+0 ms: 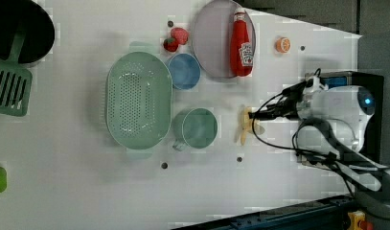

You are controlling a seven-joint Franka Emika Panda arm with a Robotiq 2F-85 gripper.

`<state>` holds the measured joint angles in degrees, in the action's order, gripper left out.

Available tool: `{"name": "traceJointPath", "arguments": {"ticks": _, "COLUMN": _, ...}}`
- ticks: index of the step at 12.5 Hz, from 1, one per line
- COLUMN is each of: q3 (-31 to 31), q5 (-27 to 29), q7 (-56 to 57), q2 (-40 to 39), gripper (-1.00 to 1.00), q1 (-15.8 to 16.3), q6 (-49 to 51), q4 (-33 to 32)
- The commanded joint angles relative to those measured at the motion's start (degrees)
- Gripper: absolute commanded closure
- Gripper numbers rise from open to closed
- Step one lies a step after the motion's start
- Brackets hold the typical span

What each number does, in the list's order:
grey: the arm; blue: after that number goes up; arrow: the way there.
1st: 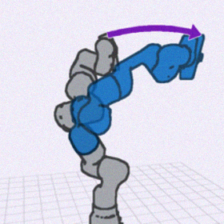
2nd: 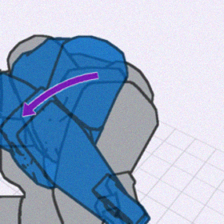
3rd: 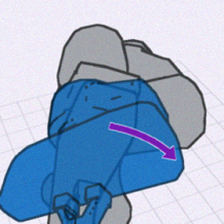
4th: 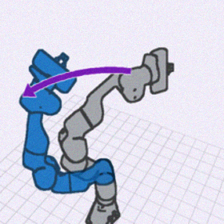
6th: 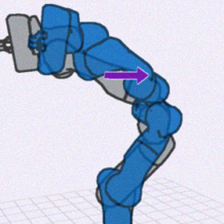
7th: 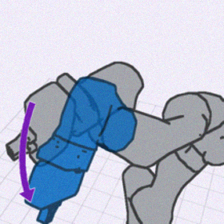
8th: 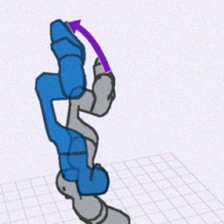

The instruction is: Pick Banana and place it in mug.

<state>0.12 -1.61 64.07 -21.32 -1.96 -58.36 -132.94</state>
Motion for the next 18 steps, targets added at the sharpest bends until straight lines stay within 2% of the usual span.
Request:
{"name": "traceJointPath", "arguments": {"ticks": 1, "q3": 0.7, "q5": -0.1, "q7": 3.3, "q2": -0.4, "gripper": -0.19, "q1": 0.5, "q6": -1.4, "q4": -2.0}}
{"name": "traceJointPath", "arguments": {"ticks": 3, "q3": 0.7, "q5": -0.1, "q7": 3.3, "q2": -0.4, "gripper": 0.25, "q1": 0.5, "q6": -1.8, "q4": -3.3}}
{"name": "traceJointPath", "arguments": {"ticks": 4, "q3": 0.7, "q5": -0.1, "q7": 3.3, "q2": -0.3, "gripper": 0.54, "q1": 0.5, "q6": -2.4, "q4": -3.3}}
{"name": "traceJointPath", "arguments": {"ticks": 7, "q3": 1.0, "q5": 0.0, "q7": 3.1, "q2": 2.9, "gripper": 0.57, "q1": 0.5, "q6": -2.2, "q4": -3.2}}
{"name": "traceJointPath", "arguments": {"ticks": 10, "q3": 2.9, "q5": 0.0, "q7": 2.7, "q2": 16.1, "gripper": 0.57, "q1": 0.3, "q6": 3.3, "q4": -1.9}}
{"name": "traceJointPath", "arguments": {"ticks": 14, "q3": 3.3, "q5": 0.0, "q7": 0.0, "q2": 27.7, "gripper": 0.57, "q1": 0.4, "q6": 23.9, "q4": 3.7}}
{"name": "traceJointPath", "arguments": {"ticks": 17, "q3": 0.6, "q5": 0.0, "q7": -10.2, "q2": 32.3, "gripper": 0.57, "q1": 1.5, "q6": 38.5, "q4": 9.7}}
{"name": "traceJointPath", "arguments": {"ticks": 18, "q3": -1.1, "q5": 0.0, "q7": -13.0, "q2": 32.8, "gripper": 0.57, "q1": 1.9, "q6": 39.1, "q4": 10.3}}
